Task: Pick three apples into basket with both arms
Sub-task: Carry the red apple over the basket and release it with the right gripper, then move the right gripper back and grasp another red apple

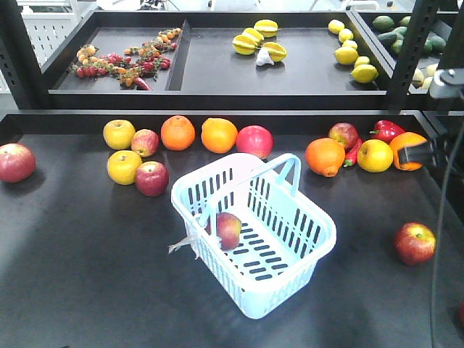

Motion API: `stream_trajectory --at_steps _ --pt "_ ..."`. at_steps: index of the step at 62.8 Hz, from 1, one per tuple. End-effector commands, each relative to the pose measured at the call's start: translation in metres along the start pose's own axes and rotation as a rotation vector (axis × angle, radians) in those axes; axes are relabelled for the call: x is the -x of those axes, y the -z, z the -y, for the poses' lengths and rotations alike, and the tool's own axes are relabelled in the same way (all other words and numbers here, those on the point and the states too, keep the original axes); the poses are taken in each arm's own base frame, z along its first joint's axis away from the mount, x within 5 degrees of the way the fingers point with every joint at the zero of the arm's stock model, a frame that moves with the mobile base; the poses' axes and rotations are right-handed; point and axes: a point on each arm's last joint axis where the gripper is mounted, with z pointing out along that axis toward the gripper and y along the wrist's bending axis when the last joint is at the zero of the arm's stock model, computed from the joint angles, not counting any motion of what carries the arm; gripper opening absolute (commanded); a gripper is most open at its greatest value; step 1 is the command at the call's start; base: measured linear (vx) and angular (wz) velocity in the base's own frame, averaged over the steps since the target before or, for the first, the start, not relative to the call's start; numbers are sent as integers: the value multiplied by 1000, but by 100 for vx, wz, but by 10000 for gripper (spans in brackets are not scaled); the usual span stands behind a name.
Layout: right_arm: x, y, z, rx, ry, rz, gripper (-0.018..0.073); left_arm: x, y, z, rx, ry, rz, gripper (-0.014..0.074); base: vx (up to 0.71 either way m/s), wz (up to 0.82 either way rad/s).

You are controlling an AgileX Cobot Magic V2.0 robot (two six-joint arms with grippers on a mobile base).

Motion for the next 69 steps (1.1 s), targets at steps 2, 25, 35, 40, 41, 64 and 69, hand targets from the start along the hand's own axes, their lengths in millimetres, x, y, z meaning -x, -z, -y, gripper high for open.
stream_trajectory --at_steps 2,25,35,40,41,64,69 --pt "23 0 22 -23 -62 31 24 11 0 1 8 42 47 -7 0 0" --pt "24 -79 61 83 -100 -236 539 11 0 1 8 42 47 -7 0 0" --pt "26 -111 65 64 -111 -270 729 11 0 1 9 42 47 -7 0 0" --pt "30 -124 69 46 -120 -287 724 11 0 1 9 43 45 -7 0 0" --pt "31 -126 70 36 -117 -291 722 11 0 1 9 43 45 -7 0 0" --pt "35 -184 80 12 -141 -407 685 11 0 1 10 43 45 -7 0 0" --pt "30 -198 80 17 -143 -439 682 11 0 1 11 43 46 -7 0 0"
